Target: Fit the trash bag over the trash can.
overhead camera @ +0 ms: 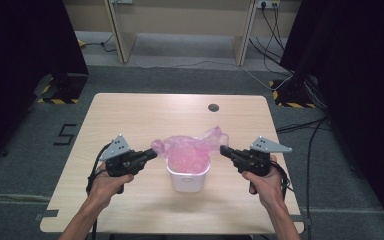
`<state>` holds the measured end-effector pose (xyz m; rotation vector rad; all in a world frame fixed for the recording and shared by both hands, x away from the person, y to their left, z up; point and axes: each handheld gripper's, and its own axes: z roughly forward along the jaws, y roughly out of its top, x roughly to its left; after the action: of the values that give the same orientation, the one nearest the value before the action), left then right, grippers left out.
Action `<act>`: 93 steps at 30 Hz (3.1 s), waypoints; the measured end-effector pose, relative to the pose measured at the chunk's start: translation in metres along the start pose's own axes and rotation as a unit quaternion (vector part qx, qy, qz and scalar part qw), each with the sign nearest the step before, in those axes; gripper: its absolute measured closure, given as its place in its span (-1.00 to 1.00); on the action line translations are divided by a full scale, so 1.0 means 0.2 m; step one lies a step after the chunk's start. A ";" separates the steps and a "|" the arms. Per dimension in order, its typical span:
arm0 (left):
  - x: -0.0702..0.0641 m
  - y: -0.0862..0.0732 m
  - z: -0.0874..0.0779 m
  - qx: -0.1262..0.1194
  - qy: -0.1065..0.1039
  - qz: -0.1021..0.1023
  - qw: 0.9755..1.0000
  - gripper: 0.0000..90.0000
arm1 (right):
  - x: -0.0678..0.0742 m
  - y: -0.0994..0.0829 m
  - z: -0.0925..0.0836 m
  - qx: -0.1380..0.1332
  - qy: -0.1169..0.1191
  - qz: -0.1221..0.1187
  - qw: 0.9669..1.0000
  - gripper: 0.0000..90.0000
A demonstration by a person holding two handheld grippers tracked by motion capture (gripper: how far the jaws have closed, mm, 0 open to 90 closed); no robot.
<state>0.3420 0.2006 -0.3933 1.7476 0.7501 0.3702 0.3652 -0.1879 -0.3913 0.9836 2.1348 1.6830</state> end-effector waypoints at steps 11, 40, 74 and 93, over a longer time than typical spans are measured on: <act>-0.06 -0.03 -0.03 0.001 -0.021 -0.005 1.000 0.83 | 0.02 -0.10 0.00 0.027 0.031 0.004 0.999 0.78; -0.08 -0.01 0.06 0.006 -0.039 -0.014 0.999 0.66 | 0.26 0.05 0.25 0.144 0.030 -0.127 0.981 0.43; -0.09 0.22 0.03 -0.059 -0.025 -0.031 0.997 0.75 | 0.25 0.35 0.15 0.055 0.024 -0.139 0.989 0.79; -0.03 -0.10 -0.17 -0.003 -0.041 -0.037 0.998 0.97 | 0.23 -0.07 -0.08 0.125 0.102 -0.156 0.975 0.97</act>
<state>0.3106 0.2243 -0.4014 1.7135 0.7519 0.2477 0.3175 -0.1728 -0.3900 0.5079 2.5238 1.4424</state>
